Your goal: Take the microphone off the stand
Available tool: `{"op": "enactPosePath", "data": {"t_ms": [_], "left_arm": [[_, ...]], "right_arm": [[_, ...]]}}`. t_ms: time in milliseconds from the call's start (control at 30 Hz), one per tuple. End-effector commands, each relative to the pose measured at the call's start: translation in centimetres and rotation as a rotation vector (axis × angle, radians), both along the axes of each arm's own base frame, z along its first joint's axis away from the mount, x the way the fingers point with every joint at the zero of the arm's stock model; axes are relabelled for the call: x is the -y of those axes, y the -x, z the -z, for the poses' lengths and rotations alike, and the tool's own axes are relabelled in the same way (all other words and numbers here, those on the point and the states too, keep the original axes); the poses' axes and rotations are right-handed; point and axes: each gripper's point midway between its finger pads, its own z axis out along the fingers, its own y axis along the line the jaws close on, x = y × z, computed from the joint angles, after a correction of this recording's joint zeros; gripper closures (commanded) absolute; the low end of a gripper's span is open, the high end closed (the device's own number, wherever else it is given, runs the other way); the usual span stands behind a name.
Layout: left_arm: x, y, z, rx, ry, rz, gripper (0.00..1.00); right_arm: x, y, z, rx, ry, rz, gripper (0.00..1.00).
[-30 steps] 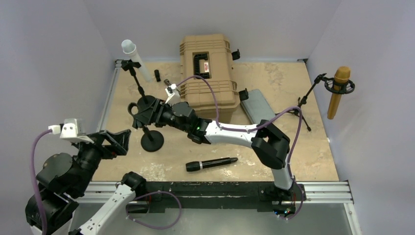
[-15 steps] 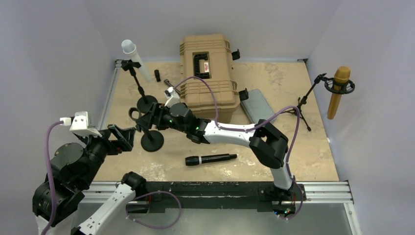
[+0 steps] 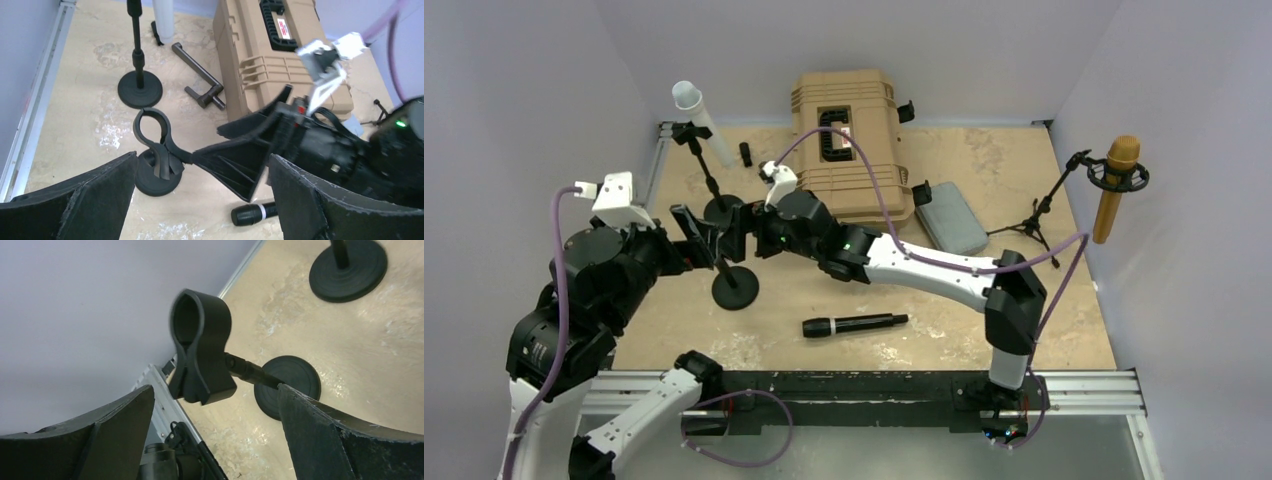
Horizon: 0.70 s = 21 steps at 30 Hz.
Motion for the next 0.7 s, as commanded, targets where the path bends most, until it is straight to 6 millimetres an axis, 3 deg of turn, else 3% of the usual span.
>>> {"op": "enactPosePath", "data": {"t_ms": [0,167,333,533,667], "left_arm": [[-0.9,-1.3,-5.0,0.123,0.026,-0.071,0.0],[-1.3,-4.6,-7.5,0.143,-0.017,-0.152,0.0],[-1.7,-7.7,-8.9,0.173,0.077,-0.18,0.0],[-4.2,-10.2,-11.2,0.281,0.108,-0.315,0.0],[-6.0,-11.2,-11.5,0.296,0.1,-0.386,0.0]], "right_arm": [[3.1,-0.9,-5.9,0.112,-0.032,0.061,0.09],[5.0,-2.8,-8.4,0.169,-0.051,0.109,0.09],[5.8,-5.0,-10.9,0.257,-0.042,0.15,0.09],[5.9,-9.0,-14.8,0.382,-0.022,0.271,0.06],[5.3,-12.0,-17.6,0.495,-0.06,0.334,0.04]]}}
